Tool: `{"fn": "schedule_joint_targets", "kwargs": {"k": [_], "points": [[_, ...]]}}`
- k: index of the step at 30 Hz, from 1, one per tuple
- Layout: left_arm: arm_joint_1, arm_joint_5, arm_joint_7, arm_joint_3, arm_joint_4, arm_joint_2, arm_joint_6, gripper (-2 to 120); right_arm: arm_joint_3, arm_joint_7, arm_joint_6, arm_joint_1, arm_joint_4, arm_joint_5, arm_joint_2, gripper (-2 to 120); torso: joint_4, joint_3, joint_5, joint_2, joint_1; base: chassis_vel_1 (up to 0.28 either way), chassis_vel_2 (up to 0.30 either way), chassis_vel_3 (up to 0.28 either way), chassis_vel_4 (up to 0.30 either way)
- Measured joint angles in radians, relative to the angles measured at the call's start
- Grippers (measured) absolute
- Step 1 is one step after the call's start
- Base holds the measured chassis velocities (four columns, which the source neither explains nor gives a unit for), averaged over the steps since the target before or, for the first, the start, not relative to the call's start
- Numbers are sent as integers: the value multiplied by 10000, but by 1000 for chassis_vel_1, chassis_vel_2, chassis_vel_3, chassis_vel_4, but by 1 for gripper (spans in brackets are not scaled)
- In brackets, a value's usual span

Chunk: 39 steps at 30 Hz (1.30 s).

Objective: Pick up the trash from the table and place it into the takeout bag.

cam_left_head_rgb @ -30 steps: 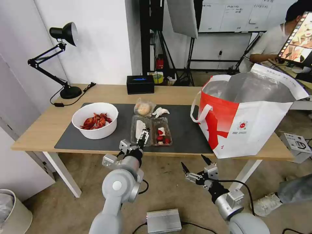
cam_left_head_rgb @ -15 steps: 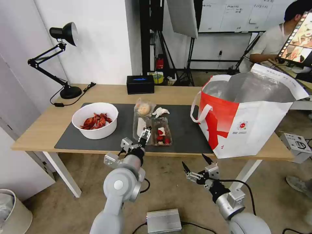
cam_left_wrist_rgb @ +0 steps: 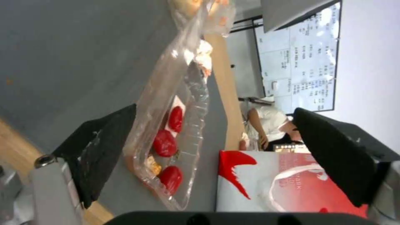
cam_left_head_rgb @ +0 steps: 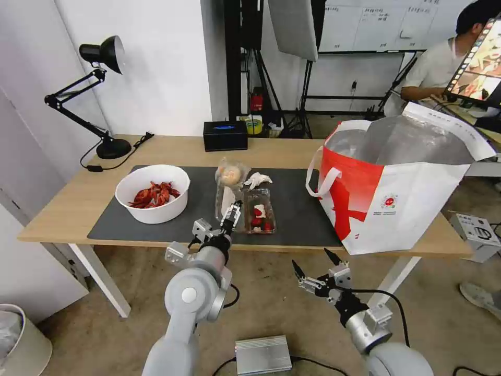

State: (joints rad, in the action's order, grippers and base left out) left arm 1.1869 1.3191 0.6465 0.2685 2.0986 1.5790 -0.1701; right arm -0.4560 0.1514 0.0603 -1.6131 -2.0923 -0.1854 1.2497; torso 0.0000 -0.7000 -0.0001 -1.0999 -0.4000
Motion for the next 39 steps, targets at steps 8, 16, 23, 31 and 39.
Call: {"fn": "schedule_joint_targets", "kwargs": {"k": [8,16,23,31,39], "points": [[25,25,-164,65,91,-66,19,100,16,6,-6,-10,4,48,44,100,0,0,0,-1,0,0,0,0,0],[14,26,-395,104,105,-65,205,100,34,11,-30,-72,-9,130,120,100,0,0,0,-1,0,0,0,0,0],[93,30,-522,29,254,-70,221,100,45,20,-33,-102,-86,176,172,100,0,0,0,-1,0,0,0,0,0],[299,45,-977,-312,429,-61,206,100,22,21,-42,-186,-152,236,266,100,0,0,1,0,0,0,0,0,0],[329,31,-1044,-748,385,-12,190,100,-54,22,-66,-308,-292,313,485,100,0,0,2,-1,0,0,0,0,0]]}}
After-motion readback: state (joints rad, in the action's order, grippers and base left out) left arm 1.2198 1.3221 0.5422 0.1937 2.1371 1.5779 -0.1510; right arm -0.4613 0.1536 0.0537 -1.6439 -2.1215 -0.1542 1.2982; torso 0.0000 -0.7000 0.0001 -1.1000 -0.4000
